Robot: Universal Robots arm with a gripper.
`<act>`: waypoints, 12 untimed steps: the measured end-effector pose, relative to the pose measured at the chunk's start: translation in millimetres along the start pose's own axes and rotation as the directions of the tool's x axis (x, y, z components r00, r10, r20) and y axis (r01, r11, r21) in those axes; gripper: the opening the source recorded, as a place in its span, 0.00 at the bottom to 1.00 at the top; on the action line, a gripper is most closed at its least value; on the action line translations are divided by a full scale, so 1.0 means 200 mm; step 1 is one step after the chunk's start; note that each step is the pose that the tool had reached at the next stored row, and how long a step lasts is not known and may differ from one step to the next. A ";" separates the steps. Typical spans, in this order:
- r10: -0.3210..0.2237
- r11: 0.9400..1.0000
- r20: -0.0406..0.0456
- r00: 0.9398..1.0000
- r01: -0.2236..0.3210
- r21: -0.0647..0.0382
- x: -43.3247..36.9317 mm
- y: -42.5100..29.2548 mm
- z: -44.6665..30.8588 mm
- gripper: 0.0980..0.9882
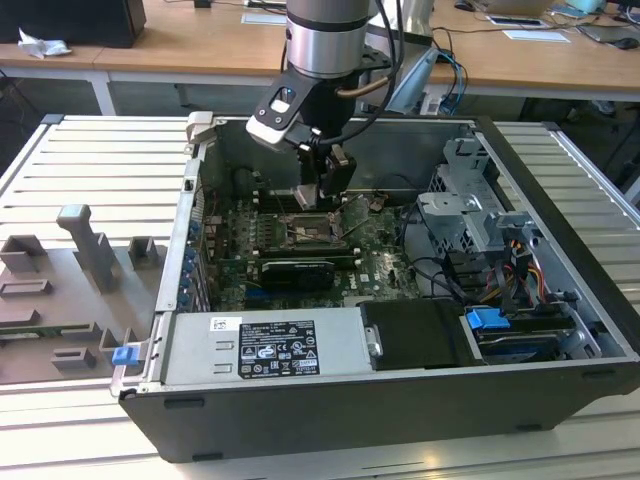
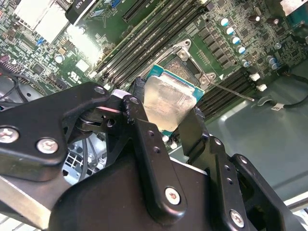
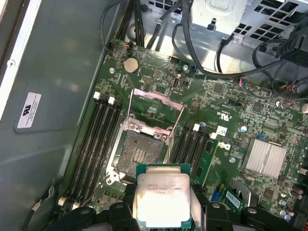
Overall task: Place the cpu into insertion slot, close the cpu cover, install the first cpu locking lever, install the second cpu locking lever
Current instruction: 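Place the cpu into insertion slot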
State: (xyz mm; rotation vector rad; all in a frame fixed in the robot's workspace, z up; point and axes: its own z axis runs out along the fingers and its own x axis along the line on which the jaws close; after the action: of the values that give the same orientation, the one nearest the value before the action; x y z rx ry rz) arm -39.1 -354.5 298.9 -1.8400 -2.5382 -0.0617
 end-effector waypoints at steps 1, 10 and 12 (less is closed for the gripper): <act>0.000 1.000 0.000 1.000 0.000 0.000 0.000 0.000 0.001 0.48; 0.004 1.000 0.000 1.000 -0.004 0.001 0.000 -0.001 0.016 0.48; 0.004 1.000 0.000 1.000 -0.004 0.001 0.000 -0.001 0.020 0.48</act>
State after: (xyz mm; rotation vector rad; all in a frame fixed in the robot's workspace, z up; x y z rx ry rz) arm -39.1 -354.5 294.9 -1.8445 -2.5337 -0.0604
